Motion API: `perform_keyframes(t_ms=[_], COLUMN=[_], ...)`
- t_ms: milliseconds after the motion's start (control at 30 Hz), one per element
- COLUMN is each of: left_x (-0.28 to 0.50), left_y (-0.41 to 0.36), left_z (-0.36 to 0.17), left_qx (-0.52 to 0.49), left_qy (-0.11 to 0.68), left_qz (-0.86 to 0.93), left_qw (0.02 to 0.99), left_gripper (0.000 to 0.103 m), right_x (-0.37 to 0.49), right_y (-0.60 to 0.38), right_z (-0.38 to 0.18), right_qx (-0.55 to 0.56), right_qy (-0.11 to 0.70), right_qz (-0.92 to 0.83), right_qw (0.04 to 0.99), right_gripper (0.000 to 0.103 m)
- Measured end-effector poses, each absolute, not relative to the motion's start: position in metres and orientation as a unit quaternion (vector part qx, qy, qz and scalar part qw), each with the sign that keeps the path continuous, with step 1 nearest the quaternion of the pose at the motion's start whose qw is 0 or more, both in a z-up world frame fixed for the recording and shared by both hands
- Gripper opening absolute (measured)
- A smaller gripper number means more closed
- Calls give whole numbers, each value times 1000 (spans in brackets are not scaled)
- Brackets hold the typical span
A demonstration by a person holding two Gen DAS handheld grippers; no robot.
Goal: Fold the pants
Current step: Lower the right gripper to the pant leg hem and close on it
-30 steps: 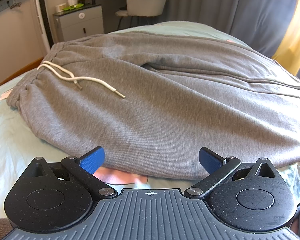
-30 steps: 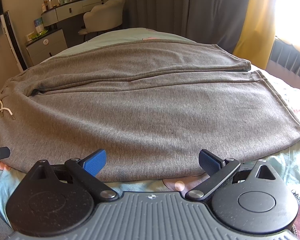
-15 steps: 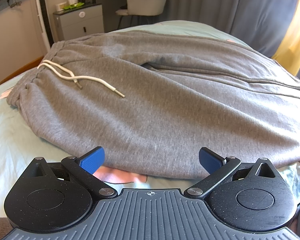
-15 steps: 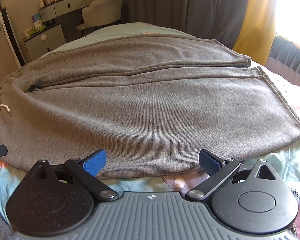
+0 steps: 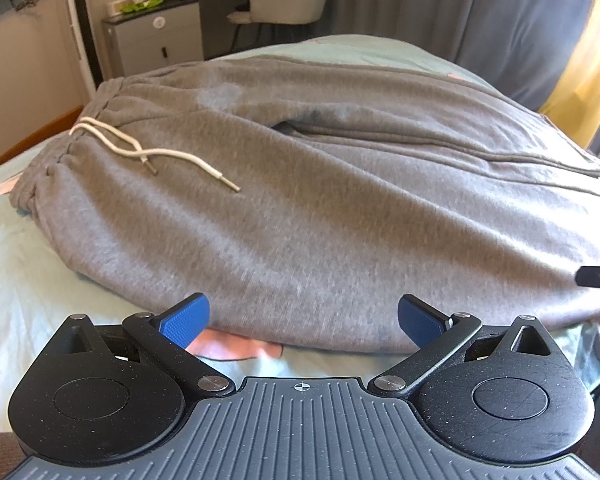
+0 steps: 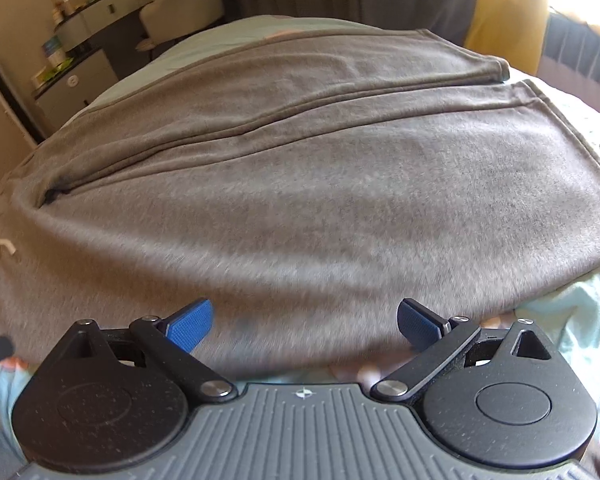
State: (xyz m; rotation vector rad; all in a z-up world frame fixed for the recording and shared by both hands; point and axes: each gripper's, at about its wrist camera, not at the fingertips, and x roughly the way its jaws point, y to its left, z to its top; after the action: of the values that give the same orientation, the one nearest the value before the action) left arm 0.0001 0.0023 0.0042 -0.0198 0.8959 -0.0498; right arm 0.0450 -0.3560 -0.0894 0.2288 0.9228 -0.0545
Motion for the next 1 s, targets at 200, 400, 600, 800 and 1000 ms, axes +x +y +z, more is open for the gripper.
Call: perform_keyframes(t_ms=[200, 400, 600, 800, 1000], left_x=[34, 105, 143, 162, 173], left_y=[-3, -21, -9, 29, 55], left_z=[38, 49, 6, -6, -29], left_qx=[-36, -35, -44, -76, -87], left_qy=[405, 366, 362, 326, 304], left_qz=[-15, 1, 25, 88, 139], left_qw=[913, 930, 931, 938, 938], left_gripper=[103, 103, 103, 103, 103], right_x=[77, 84, 96, 171, 332], right_y=[-364, -370, -367, -403, -426], right_z=[-113, -125, -121, -65, -56], right_qx=[113, 138, 110, 199, 244], right_qy=[484, 494, 525, 422, 381], right_qz=[-74, -77, -64, -50, -110], right_qw=[864, 855, 841, 883, 885], right_gripper=[99, 99, 99, 99, 75])
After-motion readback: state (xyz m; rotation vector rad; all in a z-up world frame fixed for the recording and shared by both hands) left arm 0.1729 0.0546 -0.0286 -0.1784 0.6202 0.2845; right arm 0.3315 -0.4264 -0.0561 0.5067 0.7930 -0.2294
